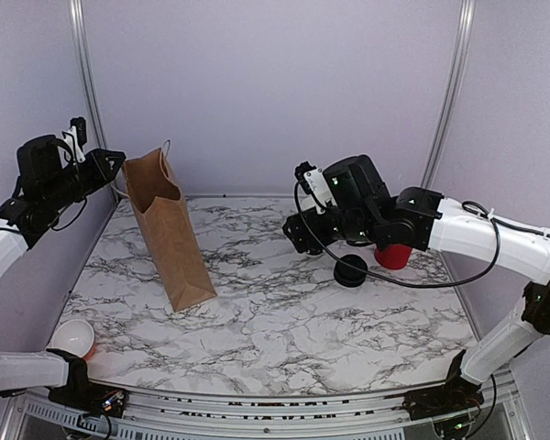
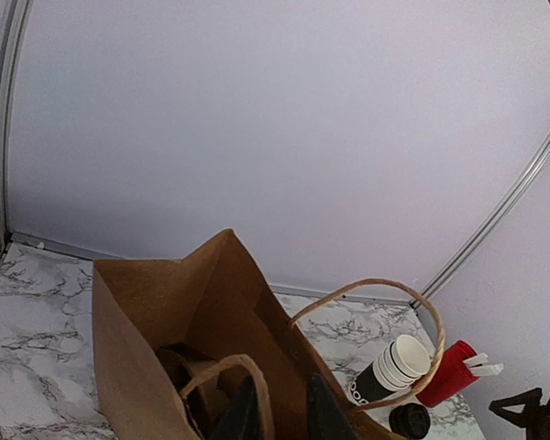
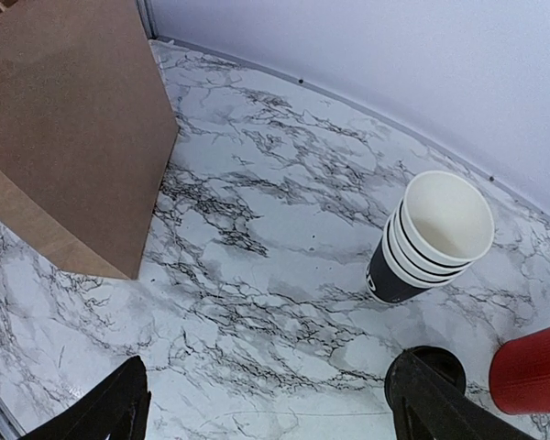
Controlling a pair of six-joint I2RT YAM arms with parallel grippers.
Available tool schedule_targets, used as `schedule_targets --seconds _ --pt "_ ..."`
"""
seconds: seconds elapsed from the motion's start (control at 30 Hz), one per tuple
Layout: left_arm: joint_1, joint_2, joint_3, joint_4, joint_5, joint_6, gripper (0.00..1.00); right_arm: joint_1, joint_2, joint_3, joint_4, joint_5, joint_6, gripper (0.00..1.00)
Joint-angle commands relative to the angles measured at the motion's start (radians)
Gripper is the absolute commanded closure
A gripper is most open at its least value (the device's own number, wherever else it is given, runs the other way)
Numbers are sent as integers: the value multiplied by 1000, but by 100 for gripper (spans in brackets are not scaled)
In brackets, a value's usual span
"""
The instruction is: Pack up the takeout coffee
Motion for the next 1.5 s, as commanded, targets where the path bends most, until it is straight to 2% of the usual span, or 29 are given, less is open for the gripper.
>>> schedule_targets --seconds 0.0,0.57,0.83,1.03,1.33,1.47 --pt "5 -44 -4 -59 -60 5 79 -4 22 -1 23 -29 18 11" --pt "6 -126 -4 -134 -110 21 52 -5 68 27 21 -54 5 11" --pt "4 -170 21 -195 -115 43 31 -6 71 39 16 -45 6 11" --pt "4 -166 111 -276 -80 67 1 -20 71 41 -1 -39 20 11" --pt "-26 -148 203 -345 -39 73 1 -96 33 20 7 -72 47 11" --pt "-142 -119 228 -358 -99 91 1 -150 32 35 2 -82 45 12"
